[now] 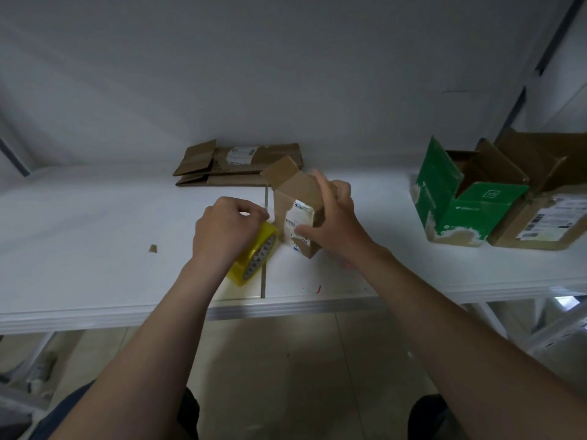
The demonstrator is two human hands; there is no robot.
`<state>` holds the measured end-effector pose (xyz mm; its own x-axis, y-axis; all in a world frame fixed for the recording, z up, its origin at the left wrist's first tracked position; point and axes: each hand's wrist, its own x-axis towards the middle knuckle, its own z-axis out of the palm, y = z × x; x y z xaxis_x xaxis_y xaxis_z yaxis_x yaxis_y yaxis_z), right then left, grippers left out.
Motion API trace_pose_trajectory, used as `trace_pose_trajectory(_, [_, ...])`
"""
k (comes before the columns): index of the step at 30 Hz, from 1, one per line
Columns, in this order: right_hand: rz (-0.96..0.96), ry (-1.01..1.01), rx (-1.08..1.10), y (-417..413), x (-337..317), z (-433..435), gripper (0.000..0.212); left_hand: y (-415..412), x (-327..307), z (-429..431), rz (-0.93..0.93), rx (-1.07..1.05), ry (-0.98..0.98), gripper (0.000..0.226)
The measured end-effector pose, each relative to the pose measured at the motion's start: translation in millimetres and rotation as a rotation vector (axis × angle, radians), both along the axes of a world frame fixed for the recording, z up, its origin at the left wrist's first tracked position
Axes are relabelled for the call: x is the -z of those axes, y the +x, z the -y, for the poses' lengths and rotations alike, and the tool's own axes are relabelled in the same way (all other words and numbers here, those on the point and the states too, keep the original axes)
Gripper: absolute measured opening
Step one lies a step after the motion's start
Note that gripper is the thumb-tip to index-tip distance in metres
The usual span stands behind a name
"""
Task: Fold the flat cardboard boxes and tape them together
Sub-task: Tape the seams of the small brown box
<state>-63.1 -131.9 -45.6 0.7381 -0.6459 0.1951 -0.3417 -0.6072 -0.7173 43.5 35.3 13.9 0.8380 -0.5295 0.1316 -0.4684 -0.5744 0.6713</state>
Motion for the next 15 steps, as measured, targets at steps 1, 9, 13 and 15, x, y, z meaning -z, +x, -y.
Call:
trace_pose_trajectory(1, [0.028, 0.087, 0.008, -2, 2, -1, 0.125, 1, -2, -1, 0.003, -0.014, -0.016, 0.021])
trace_pose_trajectory(9, [0.063, 0.156, 0.196, -10, -40, -15, 0.118, 4, -6, -8, -0.034, -0.048, -0.075, 0.022])
trace_pose_trajectory(13, [-0.191, -0.112, 0.224, -25, -80, -25, 0.096, 5, -10, -10, -0.017, -0.126, -0.158, 0.023])
trace_pose_trajectory(15, [-0.306, -0.111, 0.200, -28, -84, -29, 0.092, 5, -11, -9, -0.023, -0.143, -0.189, 0.027])
